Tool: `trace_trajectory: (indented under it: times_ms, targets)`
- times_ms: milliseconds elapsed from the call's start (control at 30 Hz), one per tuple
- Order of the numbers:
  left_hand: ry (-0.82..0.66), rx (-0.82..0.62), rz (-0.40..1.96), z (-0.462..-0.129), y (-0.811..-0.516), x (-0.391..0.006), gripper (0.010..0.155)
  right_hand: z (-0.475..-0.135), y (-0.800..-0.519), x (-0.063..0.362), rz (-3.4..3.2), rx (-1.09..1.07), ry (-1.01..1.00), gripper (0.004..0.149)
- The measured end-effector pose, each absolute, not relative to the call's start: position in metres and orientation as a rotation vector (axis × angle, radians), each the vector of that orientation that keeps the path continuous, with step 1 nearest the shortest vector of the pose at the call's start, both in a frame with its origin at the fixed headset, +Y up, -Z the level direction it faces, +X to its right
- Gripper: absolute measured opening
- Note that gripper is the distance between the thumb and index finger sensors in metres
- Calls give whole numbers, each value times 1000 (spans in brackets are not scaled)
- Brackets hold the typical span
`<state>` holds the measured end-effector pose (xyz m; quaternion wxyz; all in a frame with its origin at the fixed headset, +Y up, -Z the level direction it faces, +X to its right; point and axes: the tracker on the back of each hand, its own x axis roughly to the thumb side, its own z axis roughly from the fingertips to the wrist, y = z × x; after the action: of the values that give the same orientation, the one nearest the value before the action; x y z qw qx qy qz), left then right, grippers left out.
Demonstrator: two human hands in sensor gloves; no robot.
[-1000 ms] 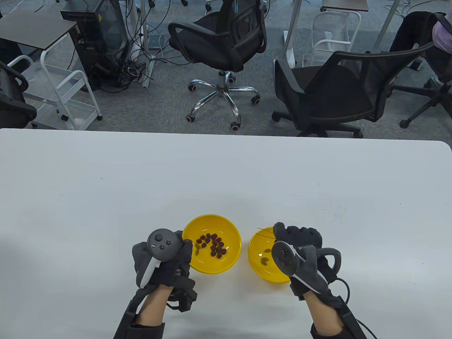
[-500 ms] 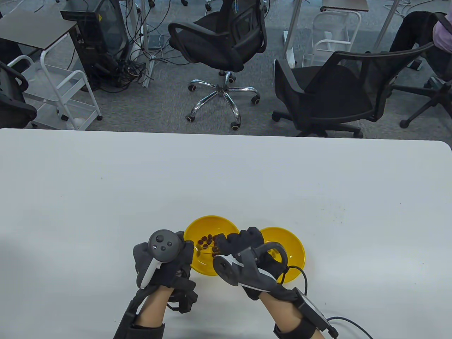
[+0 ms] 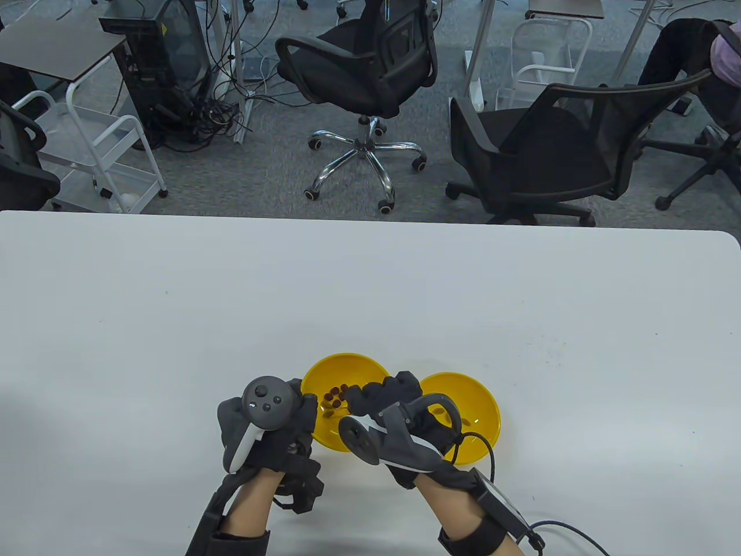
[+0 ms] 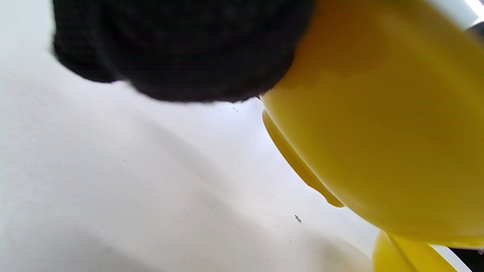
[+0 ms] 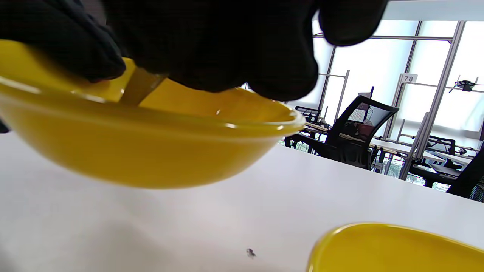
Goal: Pick raisins with tweezers into bowl
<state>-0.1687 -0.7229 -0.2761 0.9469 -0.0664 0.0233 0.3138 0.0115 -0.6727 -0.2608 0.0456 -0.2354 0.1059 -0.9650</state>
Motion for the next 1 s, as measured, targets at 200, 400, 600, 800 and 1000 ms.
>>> trace_trajectory:
  times_ms: [200, 400, 600, 800, 1000]
  targets:
    - [48, -135, 642, -276, -723, -169, 52, -260, -669, 19, -2976, -711, 363, 47]
    - [59, -138, 638, -276, -723, -170, 52, -259, -658, 45, -3093, -664, 426, 46]
    - [68, -138, 631, -276, -723, -171, 52, -260, -653, 83, -3206, -528, 478, 46]
    - [72, -141, 629, -277, -723, -171, 52, -269, -662, 129, -3354, -321, 423, 46]
    - [75, -143, 625, -277, -723, -171, 52, -278, -681, 165, -3458, -134, 379, 46]
